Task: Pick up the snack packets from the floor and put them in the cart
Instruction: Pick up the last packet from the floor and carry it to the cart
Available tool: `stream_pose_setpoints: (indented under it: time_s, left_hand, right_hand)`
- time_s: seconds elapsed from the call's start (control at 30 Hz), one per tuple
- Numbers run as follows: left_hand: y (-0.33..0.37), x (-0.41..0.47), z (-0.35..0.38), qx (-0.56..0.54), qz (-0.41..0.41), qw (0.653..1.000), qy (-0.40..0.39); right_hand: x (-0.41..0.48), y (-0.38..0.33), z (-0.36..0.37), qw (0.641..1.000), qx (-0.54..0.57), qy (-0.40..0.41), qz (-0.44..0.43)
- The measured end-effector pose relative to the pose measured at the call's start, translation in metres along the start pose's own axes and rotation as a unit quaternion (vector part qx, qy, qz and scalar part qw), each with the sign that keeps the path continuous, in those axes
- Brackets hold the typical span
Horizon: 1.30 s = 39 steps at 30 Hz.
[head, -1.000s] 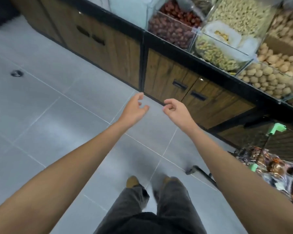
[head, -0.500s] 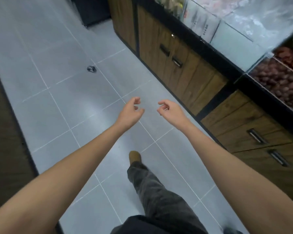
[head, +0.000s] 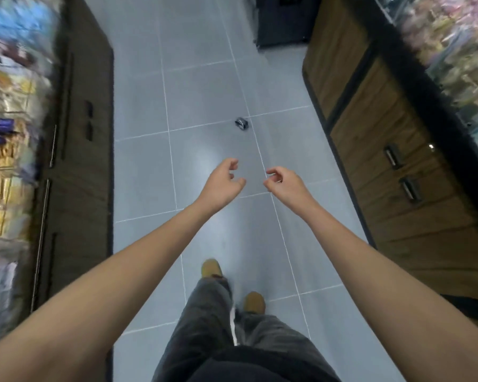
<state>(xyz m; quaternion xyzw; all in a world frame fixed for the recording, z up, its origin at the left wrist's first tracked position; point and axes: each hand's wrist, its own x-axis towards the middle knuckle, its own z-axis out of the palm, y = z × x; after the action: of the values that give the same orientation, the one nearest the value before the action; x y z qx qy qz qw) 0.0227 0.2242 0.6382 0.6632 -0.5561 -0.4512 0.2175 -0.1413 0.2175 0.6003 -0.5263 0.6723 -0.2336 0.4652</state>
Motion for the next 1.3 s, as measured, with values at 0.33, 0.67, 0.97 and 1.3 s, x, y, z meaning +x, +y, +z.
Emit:
stream_pose_setpoints:
  time_s: [0.33,0.67,0.97,1.3]
  left_hand:
    - [-0.011,0.205,-0.094,0.0,-0.021,1.0,0.005]
    - [0.034,0.394,-0.149,0.064,0.004,0.995,-0.072]
    - [0.049,0.57,-0.136,0.085,-0.043,0.99,-0.107]
    - [-0.02,0.76,-0.07,0.074,-0.141,0.979,-0.131]
  right_hand:
    - [0.195,-0.088,0.03,0.998,-0.042,-0.031,0.018]
    - [0.353,-0.157,0.016,0.997,-0.013,0.007,0.073]
    - [0.532,-0.155,-0.002,0.993,0.0,0.004,0.118]
    - [0.736,-0.088,0.039,0.981,-0.001,-0.026,0.19]
